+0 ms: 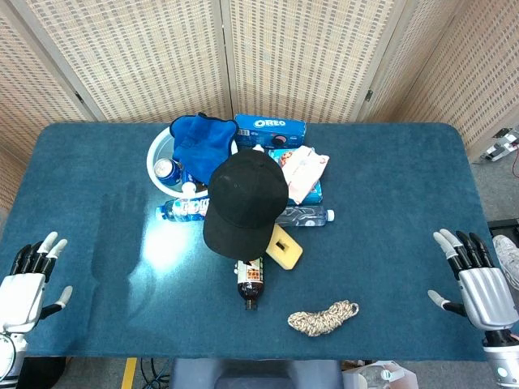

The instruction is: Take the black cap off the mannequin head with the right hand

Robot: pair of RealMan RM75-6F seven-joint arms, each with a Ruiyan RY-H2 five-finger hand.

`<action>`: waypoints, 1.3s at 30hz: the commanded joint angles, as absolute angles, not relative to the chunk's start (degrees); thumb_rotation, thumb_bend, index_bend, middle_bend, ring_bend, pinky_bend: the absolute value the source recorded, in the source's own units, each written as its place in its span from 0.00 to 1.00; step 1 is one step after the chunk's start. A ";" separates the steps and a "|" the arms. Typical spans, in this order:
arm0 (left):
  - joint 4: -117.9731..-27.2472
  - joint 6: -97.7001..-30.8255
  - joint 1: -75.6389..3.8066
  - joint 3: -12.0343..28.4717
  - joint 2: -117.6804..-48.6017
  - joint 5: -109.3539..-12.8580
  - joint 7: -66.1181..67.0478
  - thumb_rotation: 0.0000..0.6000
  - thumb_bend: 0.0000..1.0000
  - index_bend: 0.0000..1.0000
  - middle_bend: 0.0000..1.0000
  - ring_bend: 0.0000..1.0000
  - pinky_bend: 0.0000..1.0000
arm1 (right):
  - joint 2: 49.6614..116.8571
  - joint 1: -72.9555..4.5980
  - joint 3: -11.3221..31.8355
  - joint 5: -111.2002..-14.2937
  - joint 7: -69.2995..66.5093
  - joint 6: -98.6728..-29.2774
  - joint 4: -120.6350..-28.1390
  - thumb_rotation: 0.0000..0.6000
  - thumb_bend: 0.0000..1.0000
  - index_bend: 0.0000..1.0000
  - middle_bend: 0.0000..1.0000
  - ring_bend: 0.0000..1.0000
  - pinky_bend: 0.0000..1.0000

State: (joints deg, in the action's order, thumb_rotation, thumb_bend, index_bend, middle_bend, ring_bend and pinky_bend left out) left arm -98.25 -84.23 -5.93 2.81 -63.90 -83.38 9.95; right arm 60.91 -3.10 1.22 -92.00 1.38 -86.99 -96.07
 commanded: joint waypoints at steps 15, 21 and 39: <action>-98.23 -83.86 -6.22 2.92 -64.11 -83.24 10.29 1.00 0.29 0.00 0.00 0.00 0.00 | 60.28 -3.46 1.05 -91.55 1.73 -85.90 -96.71 1.00 0.01 0.02 0.10 0.00 0.00; -98.35 -83.71 -6.28 2.90 -64.05 -83.12 10.55 1.00 0.29 0.00 0.00 0.00 0.00 | 60.88 -4.02 0.67 -92.28 1.62 -84.98 -96.05 1.00 0.01 0.02 0.10 0.00 0.00; -99.01 -84.46 -5.85 2.74 -63.61 -83.40 10.76 1.00 0.29 0.00 0.00 0.00 0.00 | 62.49 -15.25 3.23 -100.07 7.03 -75.80 -99.13 1.00 0.01 0.02 0.10 0.00 0.00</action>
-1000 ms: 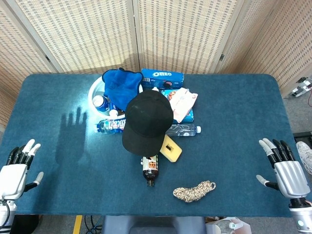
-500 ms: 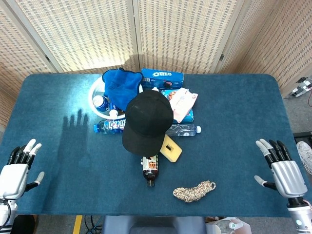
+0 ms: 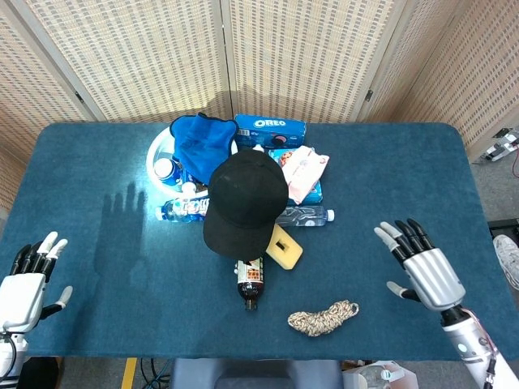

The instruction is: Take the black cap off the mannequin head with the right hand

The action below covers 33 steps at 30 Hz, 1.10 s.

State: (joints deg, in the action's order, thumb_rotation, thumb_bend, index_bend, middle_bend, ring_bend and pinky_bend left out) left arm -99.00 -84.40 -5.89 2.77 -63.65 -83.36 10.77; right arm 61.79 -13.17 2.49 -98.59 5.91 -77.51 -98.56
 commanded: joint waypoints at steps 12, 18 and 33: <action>-99.49 -84.99 -5.52 2.64 -63.23 -83.68 10.89 1.00 0.29 0.00 0.00 0.00 0.00 | 67.87 -25.18 6.45 -104.33 10.32 -69.35 -100.38 1.00 0.01 0.02 0.10 0.00 0.00; -99.70 -85.27 -5.26 2.53 -62.95 -83.79 10.68 1.00 0.29 0.00 0.00 0.00 0.00 | 71.80 -29.54 7.16 -105.39 12.42 -66.02 -99.94 1.00 0.01 0.02 0.10 0.00 0.00; -99.69 -84.99 -5.25 2.68 -62.48 -83.51 10.19 1.00 0.29 0.00 0.00 0.00 0.00 | 83.14 -37.90 8.58 -105.11 14.49 -62.18 -92.83 1.00 0.01 0.05 0.10 0.00 0.00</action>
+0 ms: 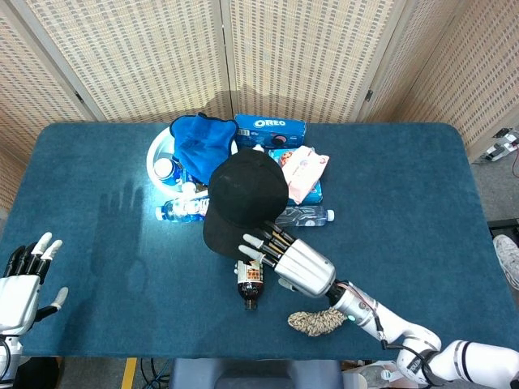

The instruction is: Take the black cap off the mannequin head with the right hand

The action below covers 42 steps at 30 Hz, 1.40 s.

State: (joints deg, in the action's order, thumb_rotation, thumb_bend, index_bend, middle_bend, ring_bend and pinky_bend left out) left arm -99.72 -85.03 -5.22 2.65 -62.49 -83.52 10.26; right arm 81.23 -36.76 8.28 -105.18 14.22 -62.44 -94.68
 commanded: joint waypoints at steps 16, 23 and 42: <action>-99.08 -84.51 -5.42 2.89 -62.19 -83.11 9.30 1.00 0.29 0.00 0.00 0.00 0.00 | 92.94 -43.70 10.19 -103.70 13.05 -64.33 -81.67 1.00 0.04 0.09 0.11 0.00 0.00; -98.90 -84.28 -5.55 2.91 -62.27 -83.05 9.22 1.00 0.29 0.00 0.00 0.00 0.00 | 95.12 -45.01 10.14 -103.57 12.09 -66.39 -78.46 1.00 0.17 0.16 0.14 0.00 0.00; -98.47 -83.48 -6.05 3.09 -62.57 -82.56 9.25 1.00 0.29 0.00 0.00 0.00 0.00 | 98.08 -47.39 8.92 -101.80 10.59 -67.86 -73.61 1.00 0.34 0.23 0.17 0.00 0.00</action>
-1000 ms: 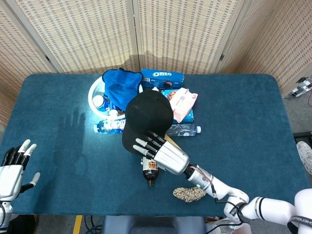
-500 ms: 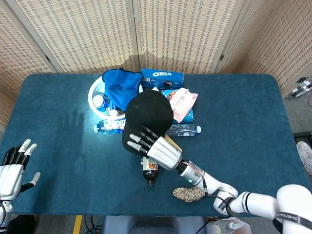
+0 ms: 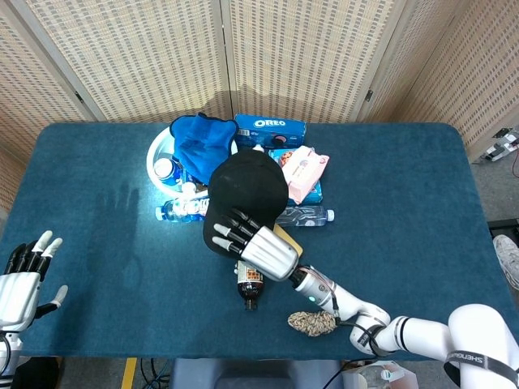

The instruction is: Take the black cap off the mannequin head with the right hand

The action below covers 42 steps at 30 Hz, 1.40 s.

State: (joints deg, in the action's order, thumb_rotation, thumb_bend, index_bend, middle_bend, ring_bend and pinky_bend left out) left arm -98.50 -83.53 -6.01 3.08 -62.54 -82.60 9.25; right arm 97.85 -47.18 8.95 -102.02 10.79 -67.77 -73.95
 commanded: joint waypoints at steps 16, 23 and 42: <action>-98.89 -83.91 -5.77 2.98 -62.23 -82.55 9.42 1.00 0.29 0.00 0.00 0.00 0.00 | 99.48 -48.52 9.12 -100.67 10.03 -69.98 -71.94 1.00 0.57 0.28 0.19 0.02 0.00; -98.68 -83.56 -6.00 3.11 -62.32 -82.33 9.41 1.00 0.29 0.00 0.00 0.00 0.00 | 100.25 -48.95 9.59 -100.34 9.11 -71.37 -70.93 1.00 0.57 0.46 0.28 0.05 0.00; -98.25 -83.23 -6.21 3.17 -62.54 -82.11 9.11 1.00 0.29 0.00 0.00 0.00 0.00 | 102.57 -51.81 13.34 -99.66 8.41 -75.76 -66.48 1.00 0.57 0.70 0.39 0.14 0.00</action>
